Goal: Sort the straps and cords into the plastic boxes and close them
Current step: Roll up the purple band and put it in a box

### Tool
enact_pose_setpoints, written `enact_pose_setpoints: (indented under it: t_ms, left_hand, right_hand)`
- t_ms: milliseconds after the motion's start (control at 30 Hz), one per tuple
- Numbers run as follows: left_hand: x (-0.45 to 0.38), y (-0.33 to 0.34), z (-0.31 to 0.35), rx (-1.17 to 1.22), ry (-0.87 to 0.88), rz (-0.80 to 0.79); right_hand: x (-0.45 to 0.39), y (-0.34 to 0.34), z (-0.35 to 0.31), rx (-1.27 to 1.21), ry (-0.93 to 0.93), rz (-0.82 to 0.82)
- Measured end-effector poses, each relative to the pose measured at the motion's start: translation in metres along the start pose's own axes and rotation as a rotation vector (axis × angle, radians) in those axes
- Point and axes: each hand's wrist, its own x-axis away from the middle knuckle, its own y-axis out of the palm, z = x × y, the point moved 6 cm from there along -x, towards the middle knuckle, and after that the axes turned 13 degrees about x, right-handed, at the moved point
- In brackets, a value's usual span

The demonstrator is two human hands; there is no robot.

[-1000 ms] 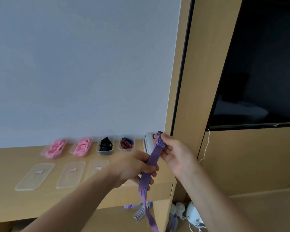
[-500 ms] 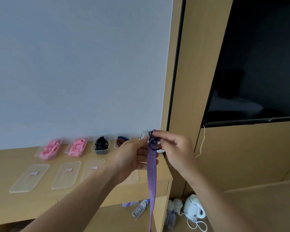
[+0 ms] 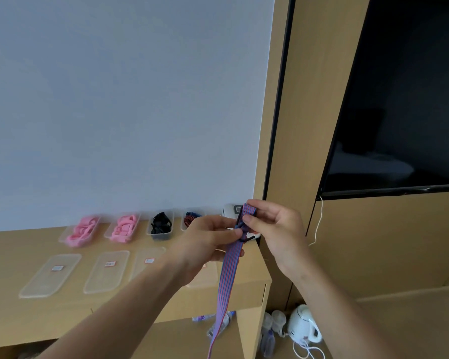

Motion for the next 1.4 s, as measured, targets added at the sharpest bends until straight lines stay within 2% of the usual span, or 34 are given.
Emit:
enact_pose_setpoints:
  t_ms: [200, 433, 667, 900, 1033, 1100, 1200, 1300, 1400]
  left_hand:
    - [-0.003, -0.010, 0.000, 0.019, 0.074, 0.119]
    - [0.002, -0.018, -0.018, -0.129, -0.167, 0.132]
    - [-0.002, -0.006, -0.013, 0.312, -0.199, 0.109]
    - [-0.005, -0.006, -0.011, 0.260, -0.105, 0.066]
    - [-0.003, -0.003, -0.007, 0.128, -0.026, 0.042]
    - [-0.001, 0.000, -0.004, 0.083, 0.011, 0.030]
    - [0.002, 0.003, 0.002, 0.059, 0.064, 0.043]
    - [0.003, 0.006, 0.005, 0.038, 0.105, 0.035]
    - [0.005, 0.007, 0.005, 0.029, 0.128, 0.029]
  right_hand:
    - [0.001, 0.009, -0.006, 0.089, -0.075, -0.065]
    - [0.006, 0.008, -0.018, 0.222, -0.263, 0.054]
    - [0.029, 0.013, -0.026, 0.496, -0.604, 0.204]
    - [0.043, 0.014, -0.018, 0.621, -0.742, 0.171]
    - [0.046, 0.004, -0.017, 0.541, -0.632, 0.184]
    - [0.042, -0.001, -0.012, 0.446, -0.445, 0.196]
    - [0.035, -0.002, 0.001, 0.270, -0.156, 0.093]
    - [0.034, 0.004, 0.003, 0.225, -0.123, -0.031]
    - [0.033, 0.004, 0.005, 0.192, -0.099, -0.066]
